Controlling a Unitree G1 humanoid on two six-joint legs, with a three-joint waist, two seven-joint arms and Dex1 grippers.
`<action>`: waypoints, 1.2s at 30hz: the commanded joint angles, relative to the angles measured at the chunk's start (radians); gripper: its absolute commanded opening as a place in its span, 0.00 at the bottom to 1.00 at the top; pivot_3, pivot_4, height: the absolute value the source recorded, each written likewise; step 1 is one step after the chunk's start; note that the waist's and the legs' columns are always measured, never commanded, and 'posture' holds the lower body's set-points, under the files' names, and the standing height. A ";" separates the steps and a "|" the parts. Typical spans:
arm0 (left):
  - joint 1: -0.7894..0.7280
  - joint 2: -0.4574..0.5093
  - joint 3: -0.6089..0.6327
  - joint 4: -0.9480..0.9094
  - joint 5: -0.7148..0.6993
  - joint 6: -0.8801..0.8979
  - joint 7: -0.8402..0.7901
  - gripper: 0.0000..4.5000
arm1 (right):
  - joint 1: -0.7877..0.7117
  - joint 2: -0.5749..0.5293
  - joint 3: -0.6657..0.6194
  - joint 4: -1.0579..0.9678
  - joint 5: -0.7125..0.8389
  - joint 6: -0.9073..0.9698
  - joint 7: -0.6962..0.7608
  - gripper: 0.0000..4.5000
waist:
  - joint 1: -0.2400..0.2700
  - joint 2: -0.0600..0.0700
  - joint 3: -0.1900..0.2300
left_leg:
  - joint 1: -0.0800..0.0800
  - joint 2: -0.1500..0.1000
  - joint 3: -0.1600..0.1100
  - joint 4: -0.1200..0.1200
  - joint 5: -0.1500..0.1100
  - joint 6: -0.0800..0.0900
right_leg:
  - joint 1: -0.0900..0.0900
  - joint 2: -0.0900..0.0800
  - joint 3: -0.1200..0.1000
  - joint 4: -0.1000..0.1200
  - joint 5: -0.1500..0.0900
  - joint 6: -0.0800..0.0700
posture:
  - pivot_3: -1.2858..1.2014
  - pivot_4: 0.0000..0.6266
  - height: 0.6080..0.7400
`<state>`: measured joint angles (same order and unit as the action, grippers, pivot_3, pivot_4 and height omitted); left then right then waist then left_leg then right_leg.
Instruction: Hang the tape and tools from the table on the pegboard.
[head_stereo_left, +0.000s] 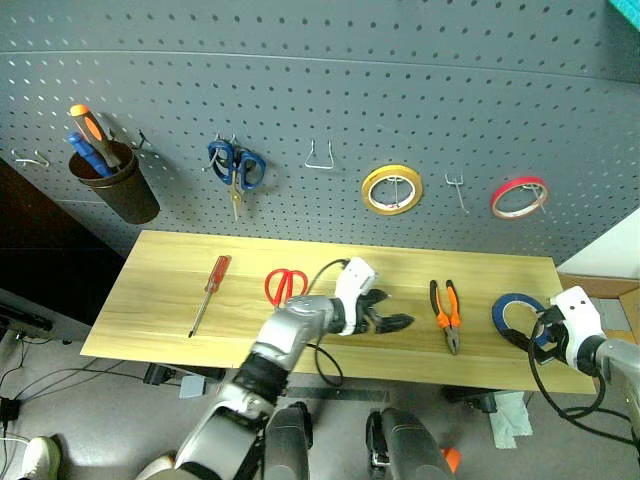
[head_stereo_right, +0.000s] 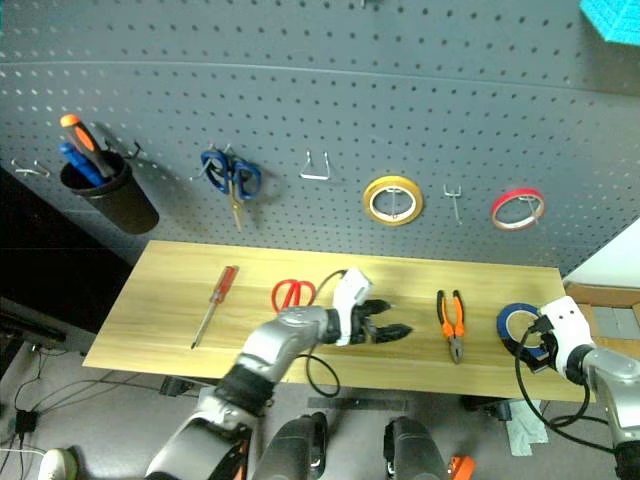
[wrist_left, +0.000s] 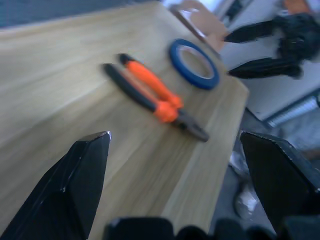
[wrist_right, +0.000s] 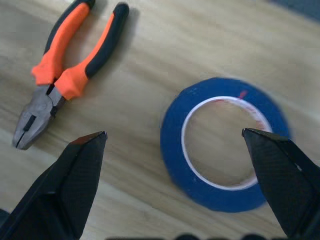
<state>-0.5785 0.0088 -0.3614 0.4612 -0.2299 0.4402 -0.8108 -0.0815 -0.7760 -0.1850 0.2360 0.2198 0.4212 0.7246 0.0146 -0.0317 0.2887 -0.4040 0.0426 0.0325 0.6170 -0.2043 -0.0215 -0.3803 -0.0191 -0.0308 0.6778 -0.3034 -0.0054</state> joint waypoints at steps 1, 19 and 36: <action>-0.056 -0.061 -0.027 0.118 0.046 -0.114 -0.040 0.98 | -0.043 -0.024 0.002 0.065 0.001 0.001 0.048 1.00 | -0.004 0.001 0.012 | -0.004 0.000 0.000 0.003 0.000 0.000 | -0.002 0.000 -0.001 0.000 0.000 0.000 | 0.51 0.59 1.00; -0.198 -0.210 0.014 0.344 0.139 -0.326 -0.008 0.98 | -0.221 0.033 0.057 0.370 -0.030 -0.031 0.089 1.00 | -0.016 0.002 0.072 | -0.016 0.000 0.000 0.012 0.000 0.000 | -0.009 -0.002 -0.005 0.002 0.003 0.008 | 0.53 0.64 1.00; -0.186 -0.193 0.019 0.284 0.144 -0.316 -0.005 1.00 | -0.304 0.050 0.070 0.559 -0.067 -0.130 0.133 0.42 | -0.013 0.001 0.073 | -0.015 0.001 0.000 0.012 0.002 -0.004 | -0.009 -0.002 -0.005 0.001 0.004 0.010 | 0.54 0.65 1.00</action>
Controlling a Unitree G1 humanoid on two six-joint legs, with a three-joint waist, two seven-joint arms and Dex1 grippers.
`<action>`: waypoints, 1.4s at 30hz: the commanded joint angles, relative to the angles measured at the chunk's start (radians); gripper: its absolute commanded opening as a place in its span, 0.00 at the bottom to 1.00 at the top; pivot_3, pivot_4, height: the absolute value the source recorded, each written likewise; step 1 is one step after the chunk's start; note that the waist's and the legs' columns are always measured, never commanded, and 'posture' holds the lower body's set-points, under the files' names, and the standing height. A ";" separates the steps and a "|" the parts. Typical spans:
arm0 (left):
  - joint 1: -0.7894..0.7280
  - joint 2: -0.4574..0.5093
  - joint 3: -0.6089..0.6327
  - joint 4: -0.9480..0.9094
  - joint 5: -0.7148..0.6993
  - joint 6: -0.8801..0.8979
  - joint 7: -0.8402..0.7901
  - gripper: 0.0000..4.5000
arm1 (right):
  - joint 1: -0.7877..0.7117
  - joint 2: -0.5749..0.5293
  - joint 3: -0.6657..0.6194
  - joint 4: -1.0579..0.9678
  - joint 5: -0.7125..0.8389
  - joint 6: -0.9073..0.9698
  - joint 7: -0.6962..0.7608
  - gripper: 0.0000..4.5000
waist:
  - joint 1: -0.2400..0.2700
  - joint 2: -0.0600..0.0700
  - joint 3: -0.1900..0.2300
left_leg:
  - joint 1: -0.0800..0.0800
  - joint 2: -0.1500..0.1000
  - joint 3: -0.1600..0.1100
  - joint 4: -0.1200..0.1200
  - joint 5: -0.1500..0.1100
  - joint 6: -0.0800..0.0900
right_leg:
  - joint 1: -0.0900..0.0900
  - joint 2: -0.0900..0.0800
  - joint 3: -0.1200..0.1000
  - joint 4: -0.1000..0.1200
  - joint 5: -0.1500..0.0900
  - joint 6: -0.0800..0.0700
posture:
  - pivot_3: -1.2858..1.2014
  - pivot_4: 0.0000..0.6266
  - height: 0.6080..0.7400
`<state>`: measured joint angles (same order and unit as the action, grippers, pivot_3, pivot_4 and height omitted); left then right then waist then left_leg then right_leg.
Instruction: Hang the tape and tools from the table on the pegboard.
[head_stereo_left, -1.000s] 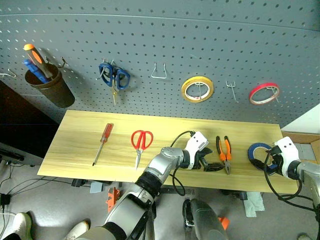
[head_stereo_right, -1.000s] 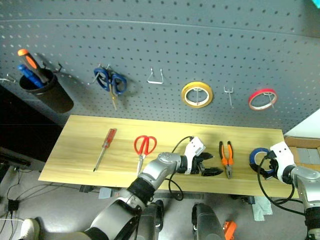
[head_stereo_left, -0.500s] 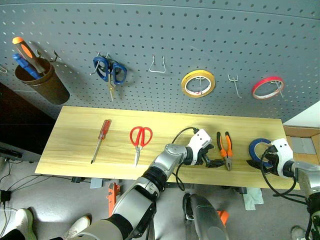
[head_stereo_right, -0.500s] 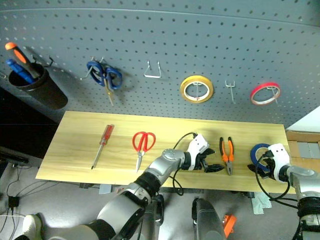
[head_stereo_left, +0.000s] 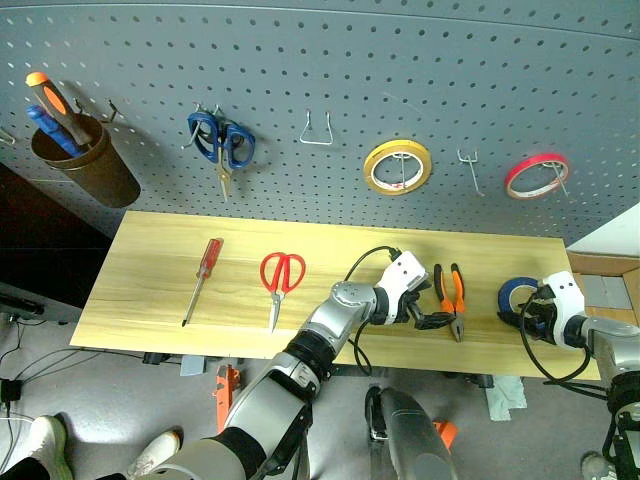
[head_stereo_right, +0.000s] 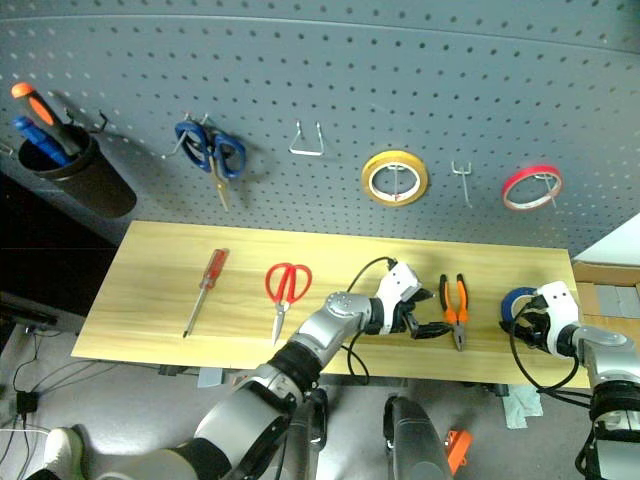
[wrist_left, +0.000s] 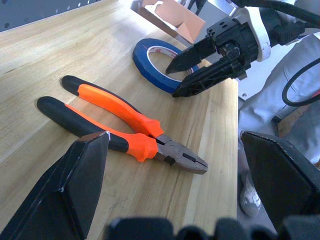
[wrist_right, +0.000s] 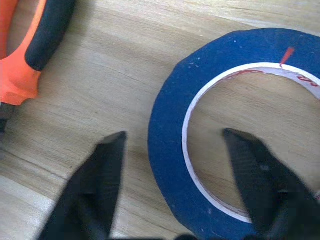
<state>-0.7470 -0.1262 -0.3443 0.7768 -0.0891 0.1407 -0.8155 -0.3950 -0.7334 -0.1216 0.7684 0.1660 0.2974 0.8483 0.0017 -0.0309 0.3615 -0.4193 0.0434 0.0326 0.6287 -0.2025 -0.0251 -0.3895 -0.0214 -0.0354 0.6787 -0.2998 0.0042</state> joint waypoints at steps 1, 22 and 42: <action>-0.018 -0.059 0.002 -0.030 0.004 -0.018 0.000 1.00 | 0.011 0.009 0.007 0.032 -0.014 -0.012 0.008 0.34 | 0.000 0.000 0.000 | 0.000 0.000 0.000 0.000 0.000 0.000 | 0.000 0.000 0.000 0.000 0.000 0.000 | 0.54 0.64 1.00; 0.242 0.205 0.036 -0.689 -0.106 0.230 -0.091 1.00 | 0.600 0.158 -0.051 -1.179 -0.202 -0.093 -0.436 0.09 | -0.006 0.024 -0.070 | -0.015 0.002 0.002 -0.001 0.004 -0.013 | -0.018 0.002 -0.003 0.004 -0.002 0.004 | 0.48 0.21 1.00; 0.182 0.315 0.243 -0.815 -0.232 0.412 0.082 1.00 | 0.161 0.184 0.148 -0.752 -0.268 -0.532 -0.363 0.09 | -0.046 0.002 -0.245 | 0.007 -0.003 -0.001 0.001 0.011 0.007 | 0.005 0.004 0.001 0.001 0.013 -0.001 | 0.50 0.00 1.00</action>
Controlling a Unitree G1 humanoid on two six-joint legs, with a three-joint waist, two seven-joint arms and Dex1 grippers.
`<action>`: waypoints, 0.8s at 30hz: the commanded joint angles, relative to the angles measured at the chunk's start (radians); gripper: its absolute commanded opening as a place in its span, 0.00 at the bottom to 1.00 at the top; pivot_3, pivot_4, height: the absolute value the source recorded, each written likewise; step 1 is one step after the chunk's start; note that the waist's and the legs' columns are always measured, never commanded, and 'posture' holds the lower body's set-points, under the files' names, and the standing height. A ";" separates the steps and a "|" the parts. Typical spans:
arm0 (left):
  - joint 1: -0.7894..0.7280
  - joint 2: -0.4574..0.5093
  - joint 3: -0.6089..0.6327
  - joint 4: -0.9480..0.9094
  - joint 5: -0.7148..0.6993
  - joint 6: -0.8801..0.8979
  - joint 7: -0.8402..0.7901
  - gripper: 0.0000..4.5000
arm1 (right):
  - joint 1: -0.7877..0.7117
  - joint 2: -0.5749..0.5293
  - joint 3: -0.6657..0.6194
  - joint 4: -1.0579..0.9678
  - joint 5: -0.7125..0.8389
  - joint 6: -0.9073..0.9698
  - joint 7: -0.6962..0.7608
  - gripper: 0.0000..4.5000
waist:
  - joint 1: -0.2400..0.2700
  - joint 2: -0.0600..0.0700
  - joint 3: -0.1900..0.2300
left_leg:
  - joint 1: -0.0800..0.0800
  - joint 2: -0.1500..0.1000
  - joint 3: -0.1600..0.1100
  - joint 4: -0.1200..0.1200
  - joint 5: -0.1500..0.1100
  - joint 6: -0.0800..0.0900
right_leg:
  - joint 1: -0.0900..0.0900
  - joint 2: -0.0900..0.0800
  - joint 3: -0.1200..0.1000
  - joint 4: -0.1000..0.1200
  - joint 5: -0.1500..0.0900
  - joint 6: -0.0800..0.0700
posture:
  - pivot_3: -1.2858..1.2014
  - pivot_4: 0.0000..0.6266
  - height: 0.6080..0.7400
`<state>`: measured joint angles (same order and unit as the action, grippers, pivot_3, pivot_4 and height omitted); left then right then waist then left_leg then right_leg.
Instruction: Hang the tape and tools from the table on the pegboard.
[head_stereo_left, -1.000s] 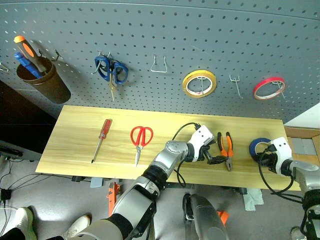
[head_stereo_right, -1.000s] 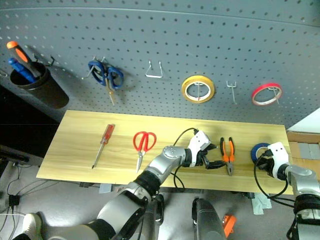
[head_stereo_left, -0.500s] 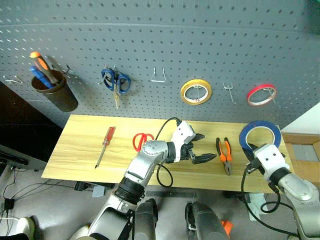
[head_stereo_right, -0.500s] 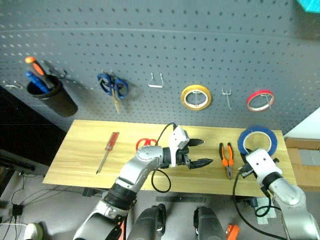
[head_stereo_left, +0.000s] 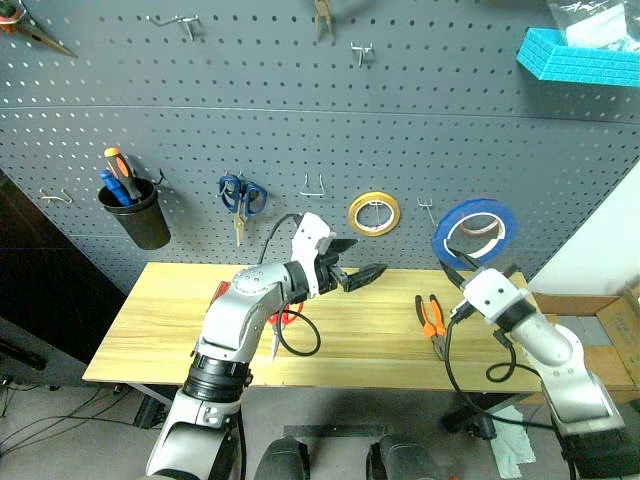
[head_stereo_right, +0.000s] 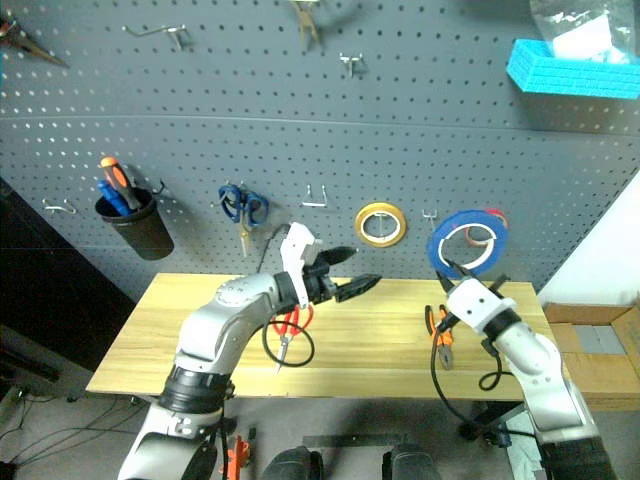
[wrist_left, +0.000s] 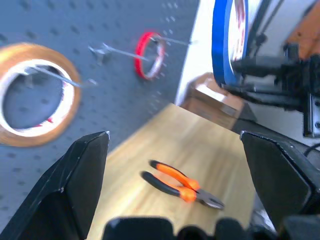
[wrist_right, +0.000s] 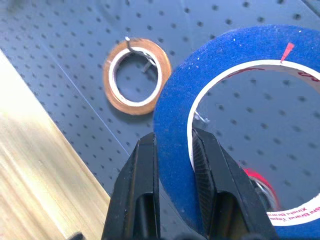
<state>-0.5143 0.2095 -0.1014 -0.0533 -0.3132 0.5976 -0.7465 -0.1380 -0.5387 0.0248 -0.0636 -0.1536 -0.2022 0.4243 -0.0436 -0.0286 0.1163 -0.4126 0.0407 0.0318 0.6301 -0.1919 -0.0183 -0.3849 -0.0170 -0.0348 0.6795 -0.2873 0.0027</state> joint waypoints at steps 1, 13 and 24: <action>-0.059 -0.027 -0.004 0.027 -0.005 -0.053 0.016 1.00 | -0.125 -0.009 0.005 0.116 0.066 -0.032 0.080 0.09 | 0.000 0.000 -0.001 | 0.000 -0.001 0.000 0.000 0.001 0.001 | 0.000 0.000 0.000 0.000 0.001 0.000 | 0.50 0.00 1.00; -0.104 -0.088 -0.046 0.138 0.034 -0.149 0.050 1.00 | -0.392 0.005 0.058 0.589 0.113 -0.170 0.278 0.09 | 0.013 0.002 -0.003 | -0.002 -0.005 0.000 -0.001 0.001 0.001 | -0.002 0.000 0.003 0.001 0.004 -0.005 | 0.52 0.00 1.00; -0.069 -0.073 -0.051 0.091 0.029 -0.132 0.066 1.00 | -0.494 0.010 0.050 0.798 0.111 -0.159 0.321 0.37 | 0.022 0.003 -0.005 | -0.002 -0.009 -0.001 0.000 0.002 0.000 | -0.002 -0.002 0.003 0.002 0.004 -0.005 | 0.54 0.00 1.00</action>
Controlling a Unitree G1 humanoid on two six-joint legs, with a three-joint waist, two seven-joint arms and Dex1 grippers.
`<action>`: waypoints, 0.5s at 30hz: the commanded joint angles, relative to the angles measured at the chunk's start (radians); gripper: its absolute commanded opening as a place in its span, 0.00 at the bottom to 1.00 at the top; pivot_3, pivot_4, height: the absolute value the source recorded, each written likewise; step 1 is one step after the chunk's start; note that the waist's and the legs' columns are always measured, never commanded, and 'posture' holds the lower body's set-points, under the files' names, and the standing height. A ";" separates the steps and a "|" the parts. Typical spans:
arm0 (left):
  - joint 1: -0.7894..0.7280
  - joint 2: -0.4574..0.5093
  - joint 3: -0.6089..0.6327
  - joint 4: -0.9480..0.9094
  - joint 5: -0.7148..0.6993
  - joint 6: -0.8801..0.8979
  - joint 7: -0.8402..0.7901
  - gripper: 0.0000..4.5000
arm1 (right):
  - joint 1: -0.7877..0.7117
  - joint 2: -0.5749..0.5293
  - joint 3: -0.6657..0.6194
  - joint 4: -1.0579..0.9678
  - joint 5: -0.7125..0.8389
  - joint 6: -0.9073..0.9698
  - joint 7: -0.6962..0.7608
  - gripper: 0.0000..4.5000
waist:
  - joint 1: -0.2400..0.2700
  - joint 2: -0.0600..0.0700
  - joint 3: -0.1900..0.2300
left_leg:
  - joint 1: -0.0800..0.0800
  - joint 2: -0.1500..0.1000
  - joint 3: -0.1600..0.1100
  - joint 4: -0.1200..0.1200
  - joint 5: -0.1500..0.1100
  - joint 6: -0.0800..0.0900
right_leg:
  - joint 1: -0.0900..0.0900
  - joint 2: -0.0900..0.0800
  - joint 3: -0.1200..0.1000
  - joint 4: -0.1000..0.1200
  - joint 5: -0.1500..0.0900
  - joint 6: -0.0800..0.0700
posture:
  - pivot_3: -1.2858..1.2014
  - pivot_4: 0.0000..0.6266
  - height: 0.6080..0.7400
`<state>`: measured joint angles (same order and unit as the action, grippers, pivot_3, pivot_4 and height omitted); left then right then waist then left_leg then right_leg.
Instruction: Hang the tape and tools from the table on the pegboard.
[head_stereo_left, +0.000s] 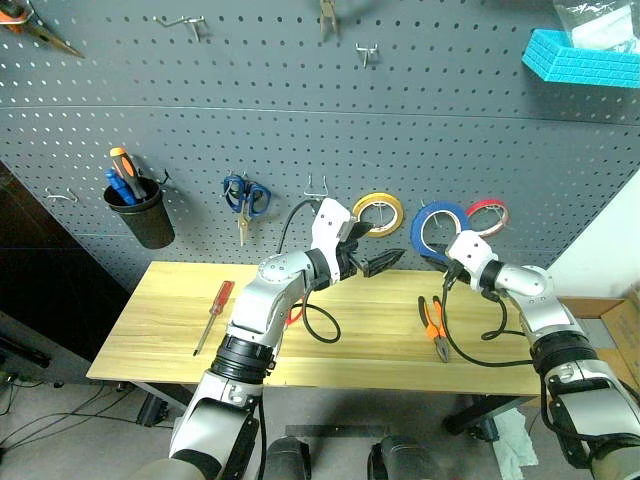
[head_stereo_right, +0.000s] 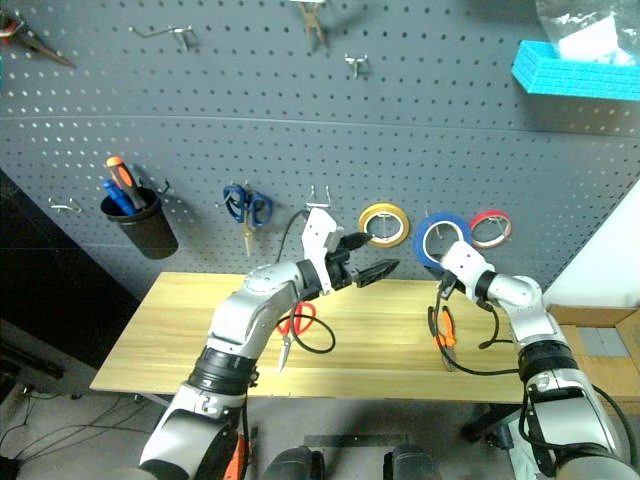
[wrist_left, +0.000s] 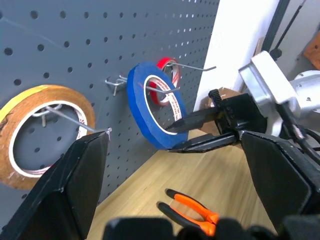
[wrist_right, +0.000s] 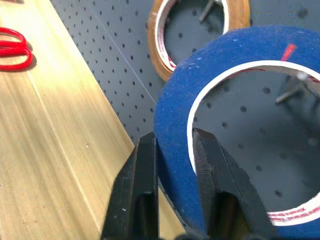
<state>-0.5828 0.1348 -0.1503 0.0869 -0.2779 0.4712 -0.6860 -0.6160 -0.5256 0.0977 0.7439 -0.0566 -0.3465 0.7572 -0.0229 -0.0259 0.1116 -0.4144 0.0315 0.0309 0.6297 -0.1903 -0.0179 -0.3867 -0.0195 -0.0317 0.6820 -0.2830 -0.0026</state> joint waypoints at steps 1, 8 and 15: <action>0.002 0.002 -0.002 -0.052 -0.007 -0.004 0.006 1.00 | -0.009 -0.003 -0.024 -0.015 0.015 -0.011 -0.014 0.43 | 0.001 0.001 -0.001 | 0.000 0.000 0.000 0.000 0.000 0.000 | 0.000 0.000 0.000 0.000 0.000 0.000 | 0.54 0.00 1.00; 0.033 0.004 -0.010 -0.077 -0.010 0.015 0.011 1.00 | 0.150 -0.016 -0.048 -0.206 0.042 0.060 -0.037 0.95 | 0.014 0.006 -0.011 | 0.000 0.000 0.000 0.000 0.000 0.001 | 0.000 0.000 0.000 0.000 0.000 0.000 | 0.53 0.00 1.00; 0.184 0.060 -0.090 -0.142 0.029 0.004 -0.019 1.00 | 0.482 -0.017 -0.120 -0.710 0.040 0.401 -0.160 1.00 | 0.021 0.010 -0.017 | 0.001 0.000 0.001 0.000 -0.001 0.001 | 0.000 0.000 0.002 0.001 0.000 0.000 | 0.52 0.08 1.00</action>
<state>-0.4049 0.1863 -0.2174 -0.0043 -0.2616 0.4952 -0.6922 -0.1540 -0.5340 0.0160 0.1684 -0.0262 -0.0442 0.6291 -0.0015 -0.0158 0.0950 -0.4126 0.0312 0.0318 0.6299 -0.1910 -0.0168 -0.3862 -0.0194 -0.0294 0.6828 -0.2833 -0.0020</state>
